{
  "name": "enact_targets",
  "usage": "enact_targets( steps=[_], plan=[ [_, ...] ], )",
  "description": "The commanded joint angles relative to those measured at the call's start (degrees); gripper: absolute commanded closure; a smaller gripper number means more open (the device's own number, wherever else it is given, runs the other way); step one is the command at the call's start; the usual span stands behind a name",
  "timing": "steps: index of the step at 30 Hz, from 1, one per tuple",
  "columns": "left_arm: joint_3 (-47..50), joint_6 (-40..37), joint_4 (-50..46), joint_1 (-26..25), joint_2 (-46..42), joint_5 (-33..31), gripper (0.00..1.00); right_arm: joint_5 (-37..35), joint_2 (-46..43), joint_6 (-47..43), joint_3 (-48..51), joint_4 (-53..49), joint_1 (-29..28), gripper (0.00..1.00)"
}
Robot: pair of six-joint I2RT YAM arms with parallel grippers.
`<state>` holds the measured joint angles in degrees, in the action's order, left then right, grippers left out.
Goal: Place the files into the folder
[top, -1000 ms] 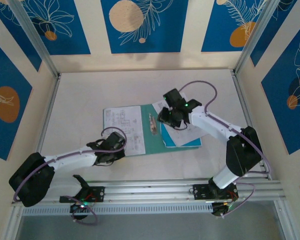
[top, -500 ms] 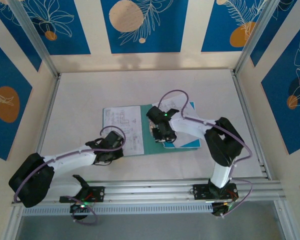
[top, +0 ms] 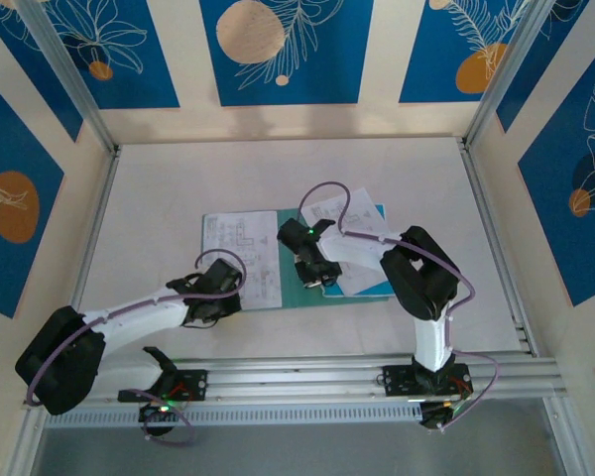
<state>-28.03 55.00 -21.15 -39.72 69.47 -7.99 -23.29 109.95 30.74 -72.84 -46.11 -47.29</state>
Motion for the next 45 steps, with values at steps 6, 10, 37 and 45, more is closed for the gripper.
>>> enact_targets(
  steps=[6, 10, 37, 45],
  plan=[
    [-1.2, -1.3, -3.3, 1.0, -0.4, 0.0, 1.0, -3.6, 0.2, -4.6, -0.4, -0.8, -3.1, 0.98],
    [-1.1, -1.2, -3.4, 1.1, -0.5, 0.0, 1.0, -4.9, 0.1, -7.1, 0.0, 0.4, -4.1, 1.0],
    [-1.0, -0.7, -2.4, 1.1, -0.5, 0.6, 1.0, -2.5, 3.4, -6.9, -4.9, -0.5, -7.7, 1.0],
    [-1.6, -0.9, -2.7, 1.1, -0.6, 1.1, 1.0, -4.4, 2.9, -6.9, -5.3, -1.3, -8.6, 0.87]
  ],
)
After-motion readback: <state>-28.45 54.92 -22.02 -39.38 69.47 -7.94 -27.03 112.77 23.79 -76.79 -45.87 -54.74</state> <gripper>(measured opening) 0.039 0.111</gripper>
